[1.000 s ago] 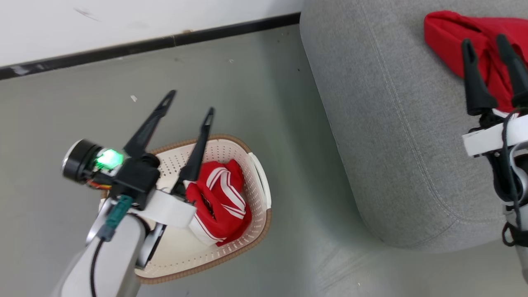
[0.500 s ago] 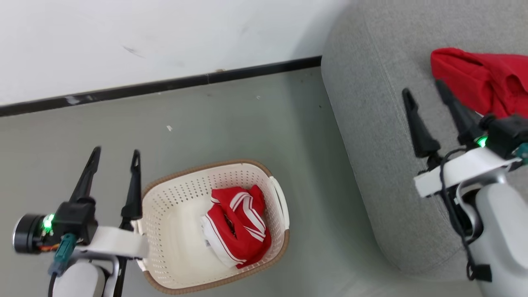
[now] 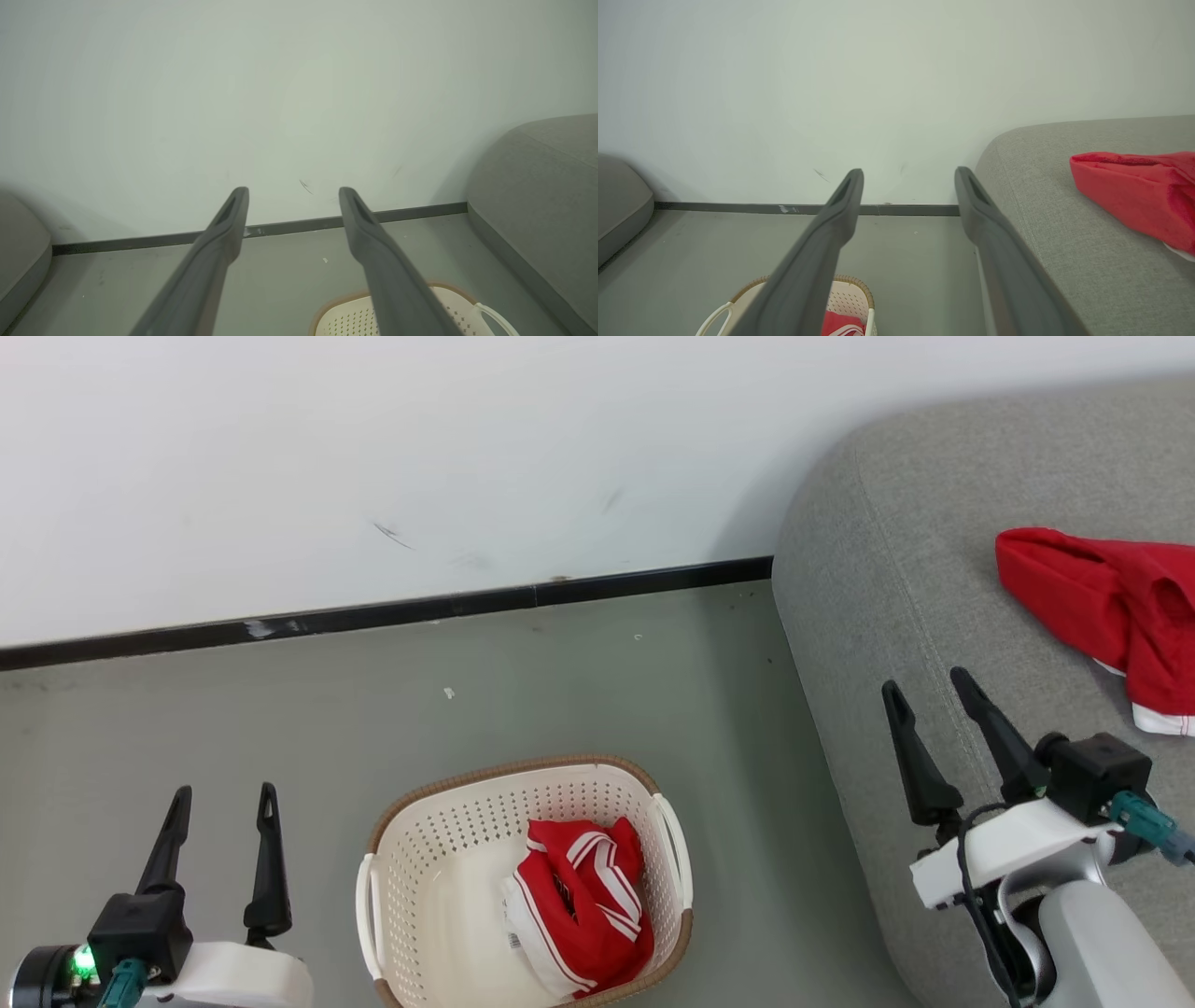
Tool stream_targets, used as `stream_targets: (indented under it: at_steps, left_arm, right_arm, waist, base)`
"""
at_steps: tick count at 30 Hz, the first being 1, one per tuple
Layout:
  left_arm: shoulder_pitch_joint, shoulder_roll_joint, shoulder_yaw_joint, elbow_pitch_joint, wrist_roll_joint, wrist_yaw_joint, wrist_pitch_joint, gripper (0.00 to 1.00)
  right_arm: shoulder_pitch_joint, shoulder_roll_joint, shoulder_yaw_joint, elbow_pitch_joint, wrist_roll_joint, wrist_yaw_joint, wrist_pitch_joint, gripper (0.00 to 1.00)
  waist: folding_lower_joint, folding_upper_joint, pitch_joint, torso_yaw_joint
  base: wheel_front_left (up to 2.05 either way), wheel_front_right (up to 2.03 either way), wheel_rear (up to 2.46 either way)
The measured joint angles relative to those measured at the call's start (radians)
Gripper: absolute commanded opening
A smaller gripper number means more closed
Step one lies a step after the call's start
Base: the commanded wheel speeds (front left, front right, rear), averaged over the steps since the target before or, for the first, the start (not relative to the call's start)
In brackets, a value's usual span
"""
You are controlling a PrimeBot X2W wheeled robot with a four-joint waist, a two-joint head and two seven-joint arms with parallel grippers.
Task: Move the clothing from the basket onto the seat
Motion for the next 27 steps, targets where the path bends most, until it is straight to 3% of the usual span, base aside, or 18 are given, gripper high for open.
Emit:
stream_targets:
  at_steps: [27]
  left_arm:
    - [0.127, -0.016, -0.016, 0.003, 0.002, -0.054, 0.000, 1.00]
  right_arm:
    - [0.242, 0.055, -0.043, -0.070, -0.074, 0.000, 0.000, 1.00]
  waist:
    - [0.0000, 0.0000, -0.166, 0.067]
  base:
    - [0.00, 0.00, 0.00]
